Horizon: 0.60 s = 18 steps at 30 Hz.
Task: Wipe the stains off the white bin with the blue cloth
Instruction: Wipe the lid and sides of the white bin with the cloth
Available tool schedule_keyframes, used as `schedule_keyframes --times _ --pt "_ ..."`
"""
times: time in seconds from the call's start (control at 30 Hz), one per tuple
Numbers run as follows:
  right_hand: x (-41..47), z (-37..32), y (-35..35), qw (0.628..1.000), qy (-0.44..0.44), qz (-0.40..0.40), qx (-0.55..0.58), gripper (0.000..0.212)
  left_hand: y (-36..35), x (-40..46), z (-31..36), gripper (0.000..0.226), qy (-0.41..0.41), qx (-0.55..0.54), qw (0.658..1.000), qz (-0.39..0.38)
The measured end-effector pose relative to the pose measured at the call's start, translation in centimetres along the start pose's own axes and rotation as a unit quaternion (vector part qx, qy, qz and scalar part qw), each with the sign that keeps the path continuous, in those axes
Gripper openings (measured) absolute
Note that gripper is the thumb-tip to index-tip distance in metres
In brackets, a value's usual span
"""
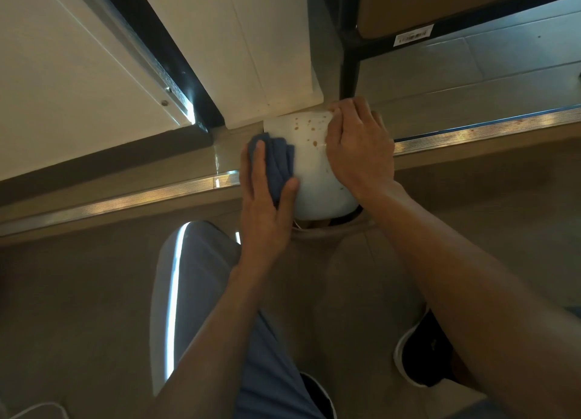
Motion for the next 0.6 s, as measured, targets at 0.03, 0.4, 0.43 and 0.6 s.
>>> schedule_keyframes --times 0.03,0.4,0.43,0.6 --pt "0.0 0.0 0.0 1.0 -0.002 0.001 -0.001 0.037 0.2 0.9 0.3 0.069 0.019 -0.024 0.999 0.018" --pt "-0.3 -0.2 0.0 1.0 0.0 0.011 -0.005 0.041 0.1 -2.0 2.5 0.04 -0.032 0.019 0.997 0.066" --pt "-0.3 -0.1 0.0 1.0 0.0 0.012 -0.002 0.04 0.4 -1.6 2.2 0.036 -0.034 0.016 0.996 0.079" --pt "-0.1 -0.1 0.1 1.0 0.003 0.013 0.004 0.037 1.0 1.7 0.8 0.062 0.092 -0.147 0.974 0.143"
Point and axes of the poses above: each hand's wrist, its own x-axis towards the middle knuckle, its own y-axis out of the back of the hand, z = x × y, the point moved 4 cm from there along x, towards the middle knuckle, and after that the axes turned 12 degrees about -y, right-handed, at the moved point
